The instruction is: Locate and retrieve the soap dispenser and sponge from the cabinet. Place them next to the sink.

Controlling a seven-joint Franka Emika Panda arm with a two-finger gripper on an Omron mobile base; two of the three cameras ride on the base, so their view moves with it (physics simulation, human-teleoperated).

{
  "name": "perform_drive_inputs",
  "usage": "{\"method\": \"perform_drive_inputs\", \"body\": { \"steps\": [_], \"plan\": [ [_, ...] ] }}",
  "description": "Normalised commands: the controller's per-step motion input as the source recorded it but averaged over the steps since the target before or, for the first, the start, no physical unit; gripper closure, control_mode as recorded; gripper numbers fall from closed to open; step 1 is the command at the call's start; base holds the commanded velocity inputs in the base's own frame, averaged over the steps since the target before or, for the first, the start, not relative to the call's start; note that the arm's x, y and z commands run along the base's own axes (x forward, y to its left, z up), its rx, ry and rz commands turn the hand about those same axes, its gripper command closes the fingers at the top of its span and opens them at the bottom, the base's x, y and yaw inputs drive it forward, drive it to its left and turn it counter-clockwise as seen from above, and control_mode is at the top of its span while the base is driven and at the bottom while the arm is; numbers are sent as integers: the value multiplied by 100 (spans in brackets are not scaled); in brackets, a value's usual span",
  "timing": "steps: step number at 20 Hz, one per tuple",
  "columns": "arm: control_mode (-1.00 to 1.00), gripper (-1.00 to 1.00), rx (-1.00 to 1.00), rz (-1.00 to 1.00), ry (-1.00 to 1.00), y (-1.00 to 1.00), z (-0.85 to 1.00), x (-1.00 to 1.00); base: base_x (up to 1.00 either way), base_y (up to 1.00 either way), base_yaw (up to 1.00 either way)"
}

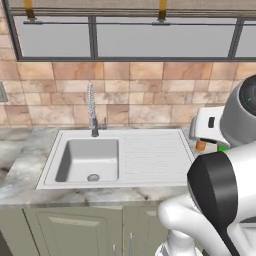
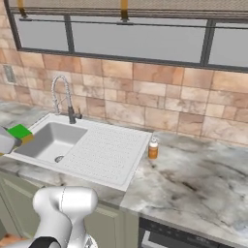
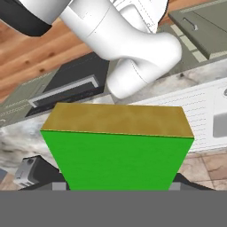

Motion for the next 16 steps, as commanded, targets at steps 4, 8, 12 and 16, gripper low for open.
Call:
{"method": "perform_drive_inputs", "body": {
  "steps": [4,8,12,16],
  "plan": [
    [100,100,0,0,0,0,0,0,35,-11,-4],
    [100,100,0,0,0,0,0,0,20,-50,-8],
    [100,100,0,0,0,0,0,0,11,-57,-7],
    [100,100,0,0,0,0,0,0,17,-50,-6]
  ]
}}
